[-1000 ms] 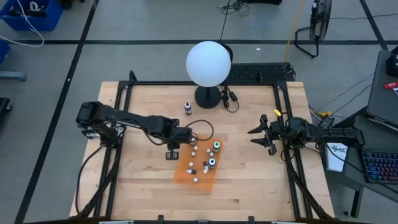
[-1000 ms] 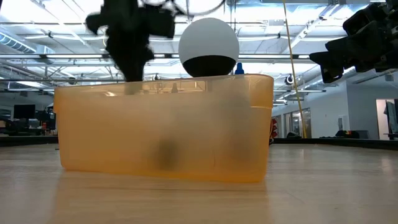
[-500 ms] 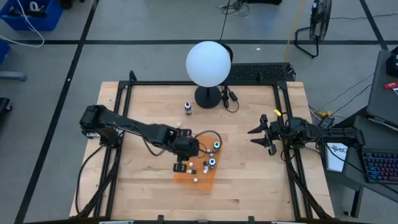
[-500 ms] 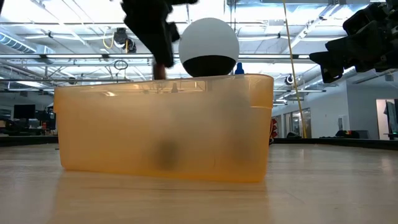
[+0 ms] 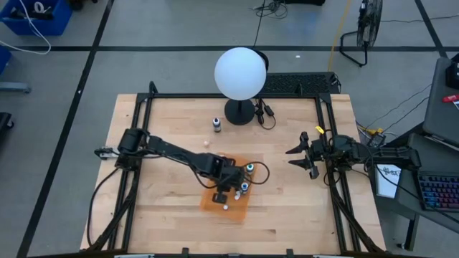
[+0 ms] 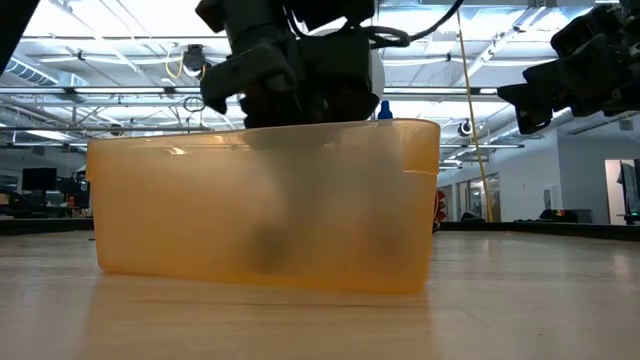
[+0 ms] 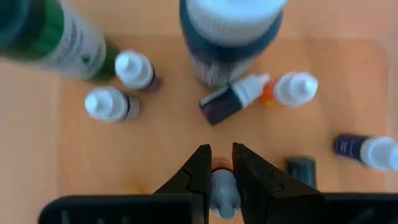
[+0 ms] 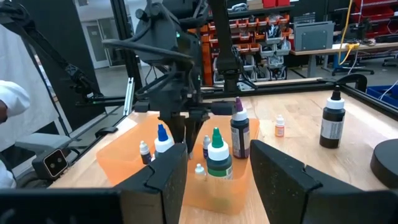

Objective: Pick & Place food coloring
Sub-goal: Put the dark red food coloring bottle into the orange bin, then put the small orange food coloring bottle into the orange bin

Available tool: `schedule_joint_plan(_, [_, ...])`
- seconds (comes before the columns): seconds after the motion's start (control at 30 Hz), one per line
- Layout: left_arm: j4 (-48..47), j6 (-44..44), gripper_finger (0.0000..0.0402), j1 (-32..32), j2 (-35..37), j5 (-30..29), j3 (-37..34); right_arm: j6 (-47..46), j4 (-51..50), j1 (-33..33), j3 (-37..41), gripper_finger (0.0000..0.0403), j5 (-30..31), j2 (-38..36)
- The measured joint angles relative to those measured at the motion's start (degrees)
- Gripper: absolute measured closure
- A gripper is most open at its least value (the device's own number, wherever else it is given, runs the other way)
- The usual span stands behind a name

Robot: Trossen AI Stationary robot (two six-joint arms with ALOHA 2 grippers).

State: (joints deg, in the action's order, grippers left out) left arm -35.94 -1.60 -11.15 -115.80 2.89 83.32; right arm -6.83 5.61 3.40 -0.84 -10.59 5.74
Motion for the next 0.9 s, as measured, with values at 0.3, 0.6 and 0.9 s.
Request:
schedule_joint_plan(0.3, [1.66,0.37,0.0352,0.32,-1.93,0.95,-0.23,0.00,0.09,-0.02,0.00,0.0238,-0.01,0.02])
schedule_joint_plan(0.6, [2.02,0.37,0.0293,0.27,-2.33,1.48,-0.31,0.00,0.09,-0.02,-0.02,0.0239,0.00,0.04])
schedule_joint_plan(0.9, [1.41,0.59,0.0197,0.26,-2.33,1.61,2.04,0.00,0.09,0.00,0.00,0.0238,0.00,0.04])
